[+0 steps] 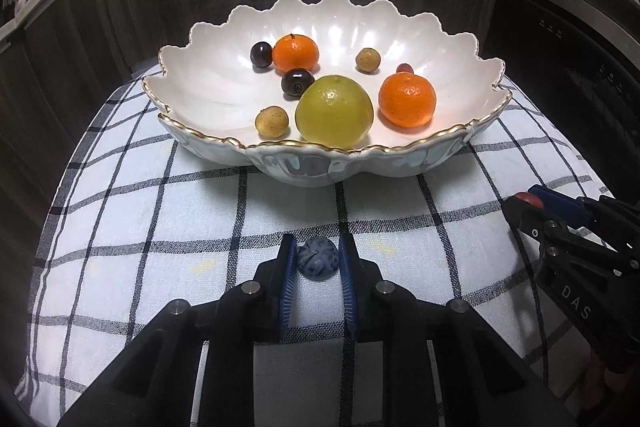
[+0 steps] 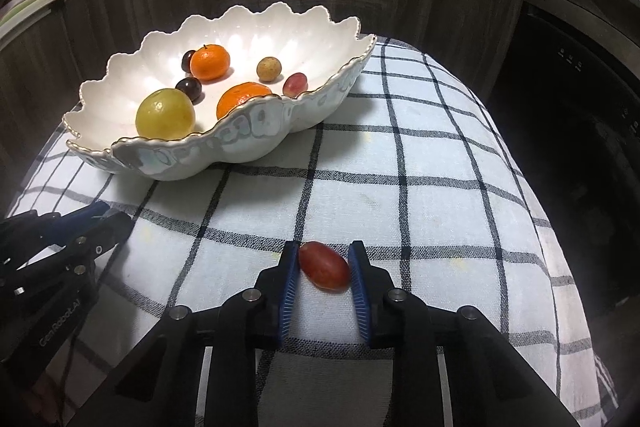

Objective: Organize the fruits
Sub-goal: 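Close the left tool on the blueberry while the right tool grasps the red grape, then carry the blueberry over the bowl with the left tool while the right tool carries the grape there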

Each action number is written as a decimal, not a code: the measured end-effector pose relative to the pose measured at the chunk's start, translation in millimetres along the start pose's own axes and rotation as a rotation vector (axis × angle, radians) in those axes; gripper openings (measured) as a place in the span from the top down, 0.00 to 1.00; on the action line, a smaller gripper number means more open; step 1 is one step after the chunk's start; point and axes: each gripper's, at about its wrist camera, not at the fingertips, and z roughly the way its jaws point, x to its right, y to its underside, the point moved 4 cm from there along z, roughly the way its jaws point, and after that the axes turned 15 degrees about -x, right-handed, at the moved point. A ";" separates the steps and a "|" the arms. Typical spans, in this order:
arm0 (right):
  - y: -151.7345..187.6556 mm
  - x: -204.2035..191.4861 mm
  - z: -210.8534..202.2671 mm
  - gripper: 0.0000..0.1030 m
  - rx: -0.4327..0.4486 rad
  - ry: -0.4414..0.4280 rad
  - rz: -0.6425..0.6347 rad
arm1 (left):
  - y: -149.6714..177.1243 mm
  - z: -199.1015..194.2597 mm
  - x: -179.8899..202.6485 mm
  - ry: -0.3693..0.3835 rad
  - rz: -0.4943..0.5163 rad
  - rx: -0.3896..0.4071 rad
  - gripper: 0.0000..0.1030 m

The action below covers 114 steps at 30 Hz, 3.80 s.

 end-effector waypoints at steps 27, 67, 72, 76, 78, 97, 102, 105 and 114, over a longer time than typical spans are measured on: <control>-5.5 -0.2 -37.8 0.74 0.057 -0.003 0.001 | -0.6 -41.7 -6.2 -0.029 -0.010 0.053 0.78; -50.6 -6.8 -110.1 0.74 0.199 -0.010 -0.010 | -39.7 -115.6 -28.4 -0.073 -0.072 0.184 0.78; -57.2 -6.8 -108.6 0.74 0.199 -0.011 -0.008 | -48.8 -114.8 -32.2 -0.075 -0.077 0.188 0.78; -67.9 -7.3 -107.1 0.74 0.203 -0.010 -0.008 | -54.9 -113.4 -34.4 -0.075 -0.079 0.188 0.78; -73.5 -6.8 -106.1 0.74 0.205 -0.009 -0.005 | -60.2 -112.6 -36.7 -0.078 -0.082 0.190 0.78; -113.8 -2.9 -83.8 0.74 0.194 -0.002 0.028 | -104.6 -86.4 -54.0 -0.077 -0.105 0.172 0.78; -124.2 -1.4 -74.7 0.74 0.184 0.002 0.039 | -113.6 -78.0 -59.1 -0.079 -0.109 0.169 0.78; -129.6 -1.0 -68.8 0.74 0.176 0.003 0.045 | -117.7 -72.4 -61.8 -0.079 -0.113 0.161 0.78; -138.5 -0.9 -50.5 0.74 0.144 0.003 0.059 | -126.4 -55.6 -67.6 -0.080 -0.117 0.140 0.78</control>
